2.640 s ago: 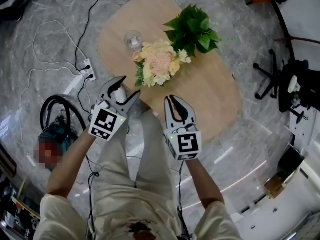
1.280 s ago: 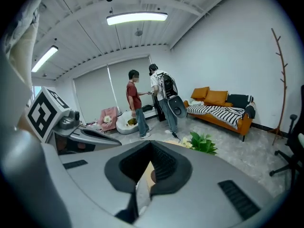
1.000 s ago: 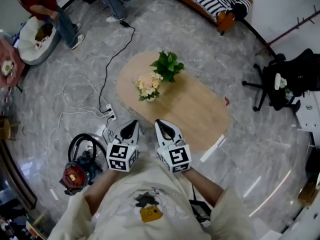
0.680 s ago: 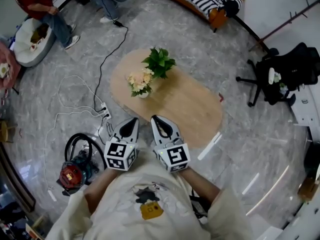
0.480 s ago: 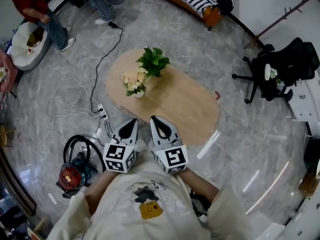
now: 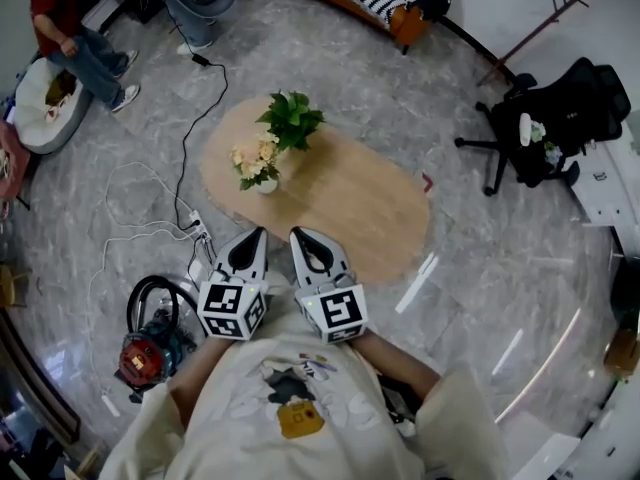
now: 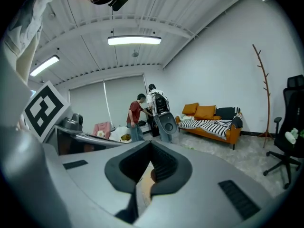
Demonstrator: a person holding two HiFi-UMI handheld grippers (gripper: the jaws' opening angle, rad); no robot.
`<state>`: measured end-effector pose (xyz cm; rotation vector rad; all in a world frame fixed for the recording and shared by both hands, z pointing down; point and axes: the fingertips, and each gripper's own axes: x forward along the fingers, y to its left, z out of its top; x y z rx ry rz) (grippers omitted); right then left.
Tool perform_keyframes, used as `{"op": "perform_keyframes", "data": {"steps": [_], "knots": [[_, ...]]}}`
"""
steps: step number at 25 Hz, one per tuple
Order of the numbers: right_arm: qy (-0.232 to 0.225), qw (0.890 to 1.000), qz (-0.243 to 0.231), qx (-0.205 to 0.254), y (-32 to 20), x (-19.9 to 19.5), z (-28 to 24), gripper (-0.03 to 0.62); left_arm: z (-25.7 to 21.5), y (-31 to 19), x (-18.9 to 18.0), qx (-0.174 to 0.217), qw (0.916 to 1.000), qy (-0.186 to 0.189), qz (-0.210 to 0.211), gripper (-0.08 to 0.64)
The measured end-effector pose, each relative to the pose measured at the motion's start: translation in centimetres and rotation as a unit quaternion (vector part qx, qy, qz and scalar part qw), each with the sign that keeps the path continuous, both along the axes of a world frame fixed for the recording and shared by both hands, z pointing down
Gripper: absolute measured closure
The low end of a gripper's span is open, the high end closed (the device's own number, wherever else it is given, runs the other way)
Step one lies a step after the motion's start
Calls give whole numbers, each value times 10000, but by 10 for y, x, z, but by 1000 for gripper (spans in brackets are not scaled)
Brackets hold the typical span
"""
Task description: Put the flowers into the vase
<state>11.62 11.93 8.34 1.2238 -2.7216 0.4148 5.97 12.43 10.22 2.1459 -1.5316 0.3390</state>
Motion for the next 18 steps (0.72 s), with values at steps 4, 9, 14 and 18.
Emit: {"op": "perform_keyframes", "data": {"steps": [4, 9, 14, 18], "knots": [[12, 10000, 40, -33, 1, 4, 2, 586, 0, 1, 5, -7, 10000, -32, 68, 552], [-20, 10000, 60, -72, 0, 3, 4, 586, 2, -1, 4, -14, 10000, -71, 65, 551], [-11, 10000, 49, -14, 2, 3, 4, 586, 3, 2, 4, -12, 10000, -80, 49, 551], [17, 10000, 26, -78, 3, 4, 4, 586, 1, 2, 7, 12, 9999, -103, 65, 551]]}}
